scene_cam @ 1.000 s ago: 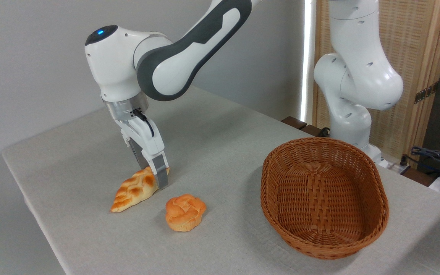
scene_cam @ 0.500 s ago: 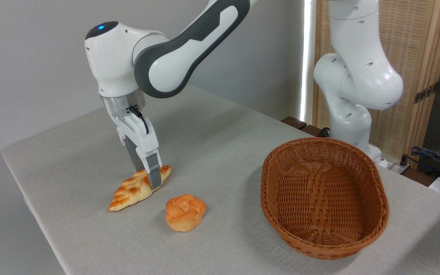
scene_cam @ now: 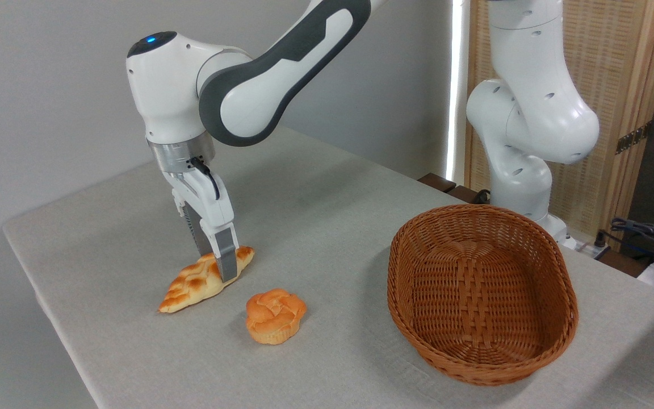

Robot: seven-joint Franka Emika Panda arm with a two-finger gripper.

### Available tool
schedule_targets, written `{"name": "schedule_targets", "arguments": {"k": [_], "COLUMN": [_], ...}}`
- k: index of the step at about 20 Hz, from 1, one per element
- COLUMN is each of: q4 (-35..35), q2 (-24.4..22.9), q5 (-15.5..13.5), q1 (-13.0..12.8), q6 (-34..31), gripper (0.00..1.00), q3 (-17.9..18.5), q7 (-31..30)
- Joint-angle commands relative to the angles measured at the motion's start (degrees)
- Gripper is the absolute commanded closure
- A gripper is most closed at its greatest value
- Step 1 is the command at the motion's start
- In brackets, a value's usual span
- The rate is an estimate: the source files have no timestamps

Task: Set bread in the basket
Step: 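Close the gripper on the braided loaf's end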

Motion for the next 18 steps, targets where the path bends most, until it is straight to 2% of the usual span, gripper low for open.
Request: {"name": "schedule_targets", "arguments": {"k": [1,2,18], "q4": [0.06,0.14,1.89], "q2": [0.02,0.02,-0.33], "q5": [0.95,0.95,0.86], "q1": [0.21,0.21,0.47], "q6": [-1.29,-1.38,-3.13], "gripper": [0.66,0.70,0.70], "q3": [-0.22,-0.22,0.40], "q7": [-1.44,-1.44,-0.65]}}
